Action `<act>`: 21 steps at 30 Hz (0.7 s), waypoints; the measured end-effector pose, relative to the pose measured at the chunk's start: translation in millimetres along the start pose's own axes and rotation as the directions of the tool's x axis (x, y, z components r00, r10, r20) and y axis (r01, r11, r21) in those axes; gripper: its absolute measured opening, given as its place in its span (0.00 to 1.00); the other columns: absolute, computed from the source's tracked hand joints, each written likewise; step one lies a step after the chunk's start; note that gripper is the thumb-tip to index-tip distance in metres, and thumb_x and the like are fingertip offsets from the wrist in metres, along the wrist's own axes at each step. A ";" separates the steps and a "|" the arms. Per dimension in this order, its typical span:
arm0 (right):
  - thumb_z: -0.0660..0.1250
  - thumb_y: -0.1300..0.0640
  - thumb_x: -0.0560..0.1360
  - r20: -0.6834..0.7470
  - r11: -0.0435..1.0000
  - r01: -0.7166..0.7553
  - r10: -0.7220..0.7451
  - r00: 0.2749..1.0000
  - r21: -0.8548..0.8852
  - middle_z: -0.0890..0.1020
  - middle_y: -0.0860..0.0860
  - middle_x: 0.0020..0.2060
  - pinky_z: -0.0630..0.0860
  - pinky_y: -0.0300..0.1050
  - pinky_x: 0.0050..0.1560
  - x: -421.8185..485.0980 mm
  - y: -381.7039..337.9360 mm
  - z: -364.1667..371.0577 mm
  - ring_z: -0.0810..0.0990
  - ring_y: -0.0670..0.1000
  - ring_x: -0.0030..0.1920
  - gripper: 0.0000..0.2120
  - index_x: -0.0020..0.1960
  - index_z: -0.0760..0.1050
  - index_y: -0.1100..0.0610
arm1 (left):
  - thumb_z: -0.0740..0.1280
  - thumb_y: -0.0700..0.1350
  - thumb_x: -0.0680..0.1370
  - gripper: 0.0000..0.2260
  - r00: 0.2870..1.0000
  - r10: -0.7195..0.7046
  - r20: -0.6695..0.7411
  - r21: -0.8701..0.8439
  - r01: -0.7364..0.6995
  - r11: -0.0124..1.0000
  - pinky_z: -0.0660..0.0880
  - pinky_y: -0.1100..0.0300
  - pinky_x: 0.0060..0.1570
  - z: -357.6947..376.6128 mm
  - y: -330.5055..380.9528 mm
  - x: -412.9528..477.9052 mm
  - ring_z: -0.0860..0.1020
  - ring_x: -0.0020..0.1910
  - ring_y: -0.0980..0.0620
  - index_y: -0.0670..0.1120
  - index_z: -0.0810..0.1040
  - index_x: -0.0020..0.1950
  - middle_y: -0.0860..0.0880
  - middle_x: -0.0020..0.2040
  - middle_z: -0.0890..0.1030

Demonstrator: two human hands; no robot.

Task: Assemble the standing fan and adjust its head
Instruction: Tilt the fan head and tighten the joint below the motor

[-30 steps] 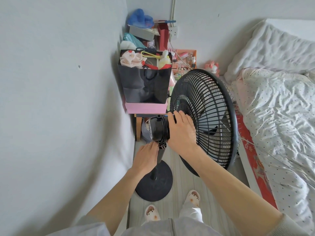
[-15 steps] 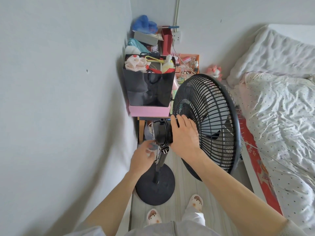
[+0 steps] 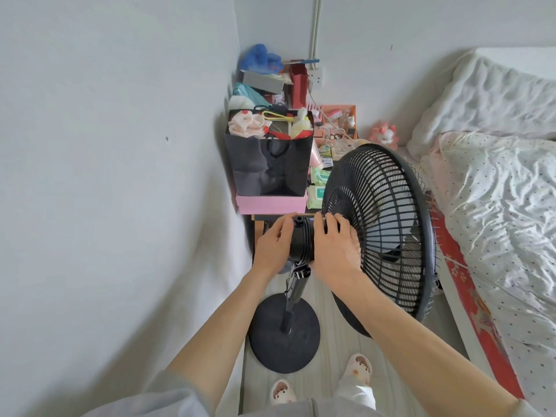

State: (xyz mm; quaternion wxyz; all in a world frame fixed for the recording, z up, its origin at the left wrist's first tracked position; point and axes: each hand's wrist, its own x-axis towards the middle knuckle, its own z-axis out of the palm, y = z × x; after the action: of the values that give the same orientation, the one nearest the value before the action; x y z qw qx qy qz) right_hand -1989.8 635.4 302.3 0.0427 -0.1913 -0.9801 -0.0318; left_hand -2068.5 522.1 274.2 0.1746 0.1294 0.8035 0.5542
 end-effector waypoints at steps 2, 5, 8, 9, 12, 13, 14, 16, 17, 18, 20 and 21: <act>0.82 0.52 0.59 -0.007 1.000 0.009 -0.009 1.000 0.020 0.79 0.59 0.62 0.74 0.55 0.63 -2.9 0.7 -0.4 0.76 0.61 0.65 0.42 0.70 0.72 0.62 | 0.54 0.57 0.84 0.15 1.000 -0.006 0.001 0.005 0.006 1.000 0.75 0.56 0.64 0.9 -0.2 -2.1 0.78 0.60 0.53 0.62 0.75 0.66 0.56 0.58 0.80; 0.81 0.55 0.60 -0.015 0.997 0.033 -0.032 0.999 0.064 0.78 0.61 0.64 0.73 0.56 0.65 -8.6 1.1 -0.6 0.75 0.62 0.67 0.43 0.72 0.70 0.64 | 0.53 0.56 0.85 0.16 1.000 0.013 -0.018 0.031 -0.012 0.999 0.73 0.56 0.65 2.2 -3.8 -6.1 0.77 0.62 0.53 0.61 0.75 0.67 0.56 0.62 0.80; 0.81 0.54 0.61 0.075 0.996 0.028 -0.034 0.997 0.081 0.76 0.62 0.67 0.72 0.55 0.67 -12.1 1.1 -11.8 0.73 0.62 0.70 0.46 0.73 0.68 0.66 | 0.53 0.53 0.85 0.14 0.999 0.032 -0.033 0.048 -0.031 0.998 0.71 0.61 0.63 3.7 1.0 -9.7 0.75 0.61 0.56 0.60 0.75 0.66 0.57 0.62 0.78; 0.80 0.53 0.64 0.111 0.996 0.046 -0.055 0.992 0.076 0.72 0.62 0.71 0.70 0.55 0.69 -12.1 3.0 -21.1 0.69 0.61 0.73 0.46 0.76 0.64 0.65 | 0.53 0.52 0.86 0.13 0.999 0.037 -0.030 0.045 -0.036 0.998 0.70 0.64 0.61 4.7 4.7 -10.2 0.75 0.61 0.56 0.61 0.74 0.64 0.57 0.61 0.78; 0.70 0.55 0.75 0.248 0.986 0.101 -0.132 0.960 0.132 0.57 0.58 0.78 0.64 0.51 0.73 -11.9 7.4 -54.3 0.54 0.59 0.78 0.39 0.79 0.54 0.61 | 0.52 0.55 0.85 0.15 0.998 0.044 -0.042 0.063 -0.042 0.997 0.73 0.58 0.64 4.4 6.9 -12.7 0.77 0.61 0.54 0.58 0.75 0.64 0.57 0.61 0.79; 0.68 0.56 0.76 0.248 0.981 0.098 -0.137 0.959 0.165 0.58 0.57 0.77 0.67 0.50 0.70 -11.2 10.7 -68.7 0.55 0.58 0.78 0.35 0.78 0.56 0.59 | 0.52 0.55 0.85 0.16 0.997 0.049 -0.058 0.087 -0.044 0.995 0.72 0.56 0.65 3.6 9.7 -12.4 0.76 0.61 0.54 0.57 0.75 0.66 0.56 0.62 0.79; 0.67 0.57 0.77 0.214 0.975 0.107 -0.149 0.965 0.196 0.62 0.55 0.75 0.71 0.50 0.67 -10.1 14.5 -85.0 0.60 0.57 0.75 0.32 0.77 0.59 0.57 | 0.52 0.54 0.85 0.17 0.996 0.057 -0.071 0.114 -0.049 0.992 0.71 0.57 0.65 2.3 15.4 -12.3 0.76 0.62 0.55 0.55 0.75 0.68 0.55 0.64 0.79; 0.63 0.55 0.79 0.069 0.962 0.159 -0.178 0.982 0.224 0.72 0.50 0.68 0.76 0.49 0.57 -8.3 29.0 -120.9 0.71 0.55 0.67 0.22 0.72 0.66 0.53 | 0.53 0.51 0.86 0.17 0.994 0.083 -0.068 0.192 -0.069 0.979 0.67 0.62 0.64 3.8 30.6 -11.9 0.74 0.62 0.55 0.52 0.73 0.70 0.53 0.67 0.77; 0.62 0.54 0.80 -0.013 0.956 0.169 -0.171 0.985 0.238 0.76 0.48 0.65 0.76 0.49 0.52 -7.8 36.9 -136.5 0.75 0.55 0.63 0.19 0.70 0.69 0.51 | 0.53 0.52 0.85 0.17 0.994 0.095 -0.054 0.240 -0.079 0.968 0.67 0.62 0.64 4.9 35.1 -11.7 0.74 0.64 0.54 0.51 0.72 0.71 0.52 0.68 0.76; 0.61 0.52 0.80 -0.106 0.951 0.171 -0.148 0.983 0.257 0.78 0.46 0.62 0.75 0.47 0.49 -7.4 48.0 -150.7 0.78 0.54 0.60 0.17 0.69 0.72 0.49 | 0.54 0.53 0.85 0.17 0.993 0.108 -0.045 0.285 -0.091 0.954 0.68 0.60 0.66 7.8 40.1 -12.0 0.74 0.65 0.53 0.52 0.72 0.71 0.52 0.69 0.75; 0.64 0.50 0.79 -0.301 0.929 0.172 -0.070 0.951 0.328 0.81 0.46 0.59 0.76 0.47 0.46 -5.1 73.6 -168.2 0.79 0.54 0.58 0.15 0.64 0.77 0.50 | 0.57 0.55 0.84 0.17 0.991 0.133 -0.027 0.372 -0.114 0.921 0.69 0.58 0.66 15.0 45.5 -13.2 0.73 0.67 0.52 0.54 0.71 0.71 0.54 0.71 0.74; 0.67 0.49 0.78 -0.366 0.916 0.171 -0.028 0.930 0.364 0.82 0.47 0.60 0.78 0.49 0.48 -3.9 85.6 -168.9 0.79 0.55 0.60 0.15 0.63 0.78 0.51 | 0.57 0.55 0.84 0.17 0.990 0.139 -0.021 0.431 -0.116 0.895 0.70 0.58 0.66 18.8 46.3 -13.6 0.73 0.68 0.53 0.55 0.70 0.71 0.55 0.71 0.73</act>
State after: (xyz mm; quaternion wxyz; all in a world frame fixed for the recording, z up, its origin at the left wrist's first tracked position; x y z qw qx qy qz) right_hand -1941.8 699.8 473.7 0.2532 -0.1193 -0.9515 0.1277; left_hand -2047.6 548.8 313.4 0.0848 0.2027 0.8995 0.3776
